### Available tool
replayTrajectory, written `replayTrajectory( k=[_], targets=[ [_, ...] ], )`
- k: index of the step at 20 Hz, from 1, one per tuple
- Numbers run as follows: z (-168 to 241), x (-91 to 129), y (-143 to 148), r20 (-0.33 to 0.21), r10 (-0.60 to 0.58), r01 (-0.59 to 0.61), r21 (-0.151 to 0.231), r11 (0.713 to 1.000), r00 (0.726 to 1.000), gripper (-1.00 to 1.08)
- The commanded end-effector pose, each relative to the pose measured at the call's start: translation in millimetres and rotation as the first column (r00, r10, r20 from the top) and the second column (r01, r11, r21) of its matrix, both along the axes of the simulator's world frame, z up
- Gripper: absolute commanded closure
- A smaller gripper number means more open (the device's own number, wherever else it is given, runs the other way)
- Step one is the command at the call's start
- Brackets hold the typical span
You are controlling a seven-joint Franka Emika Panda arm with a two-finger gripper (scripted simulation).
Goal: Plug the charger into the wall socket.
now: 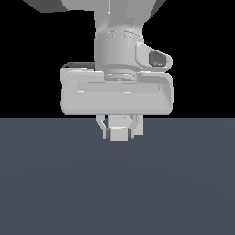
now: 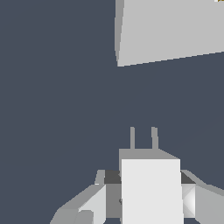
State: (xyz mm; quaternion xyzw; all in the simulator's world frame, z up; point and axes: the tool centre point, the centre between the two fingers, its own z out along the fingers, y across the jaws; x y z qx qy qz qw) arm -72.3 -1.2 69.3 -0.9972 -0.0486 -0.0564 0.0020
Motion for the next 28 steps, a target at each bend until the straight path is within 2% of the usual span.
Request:
replayTrajectory(
  k=[1, 13, 28],
  targets=[
    [7.5, 6.0, -10.5, 0.000, 0.036, -0.036, 0.000, 0.999, 0.999, 1.08],
    [28.8, 27.5, -39.8, -0.001, 0.140, -0.140, 0.002, 0.990, 0.990, 1.08],
    [30.6, 36.8, -40.7, -0.002, 0.149, -0.149, 0.001, 0.989, 0.989, 1.08]
  ],
)
